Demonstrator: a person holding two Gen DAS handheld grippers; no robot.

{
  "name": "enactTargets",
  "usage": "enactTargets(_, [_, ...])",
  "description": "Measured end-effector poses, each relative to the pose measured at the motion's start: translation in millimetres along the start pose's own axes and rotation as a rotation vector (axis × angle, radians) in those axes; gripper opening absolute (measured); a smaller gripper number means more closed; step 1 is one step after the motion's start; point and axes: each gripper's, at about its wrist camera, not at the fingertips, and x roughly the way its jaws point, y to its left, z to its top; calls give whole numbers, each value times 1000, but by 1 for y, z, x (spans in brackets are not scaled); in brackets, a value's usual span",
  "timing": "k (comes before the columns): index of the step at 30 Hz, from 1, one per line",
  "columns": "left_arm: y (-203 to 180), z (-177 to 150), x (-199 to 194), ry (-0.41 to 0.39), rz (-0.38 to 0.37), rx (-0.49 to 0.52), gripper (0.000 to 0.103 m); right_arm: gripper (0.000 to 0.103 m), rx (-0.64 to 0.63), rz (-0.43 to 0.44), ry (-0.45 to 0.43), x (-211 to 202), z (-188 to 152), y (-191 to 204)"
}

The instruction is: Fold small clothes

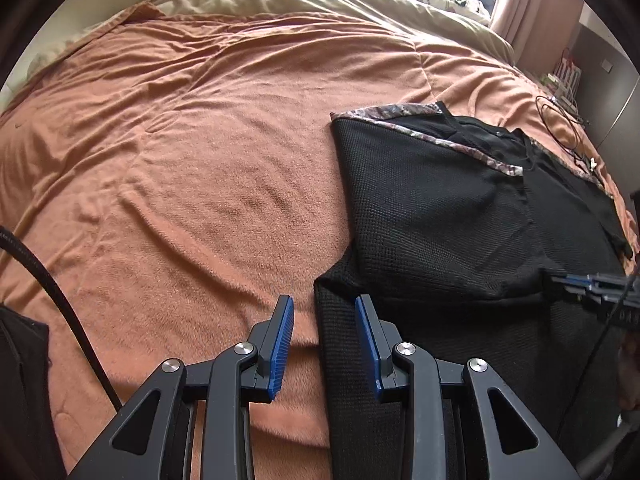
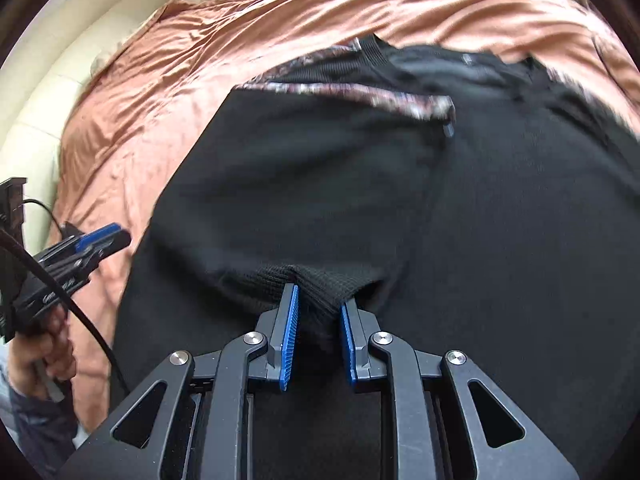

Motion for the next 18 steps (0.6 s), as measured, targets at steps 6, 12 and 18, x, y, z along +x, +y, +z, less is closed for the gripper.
enactTargets(6, [-13,2,-11,-31,6,23,34,17,58,29,-106,-21,-14,-5])
enactTargets(12, [-15,11,2,-35,20,29,34,17,65,-1,-172,-13,-4,-7])
enactTargets(18, [-18,19,28,-25,51,42,34,17,16,6,-232,-2,3,-8])
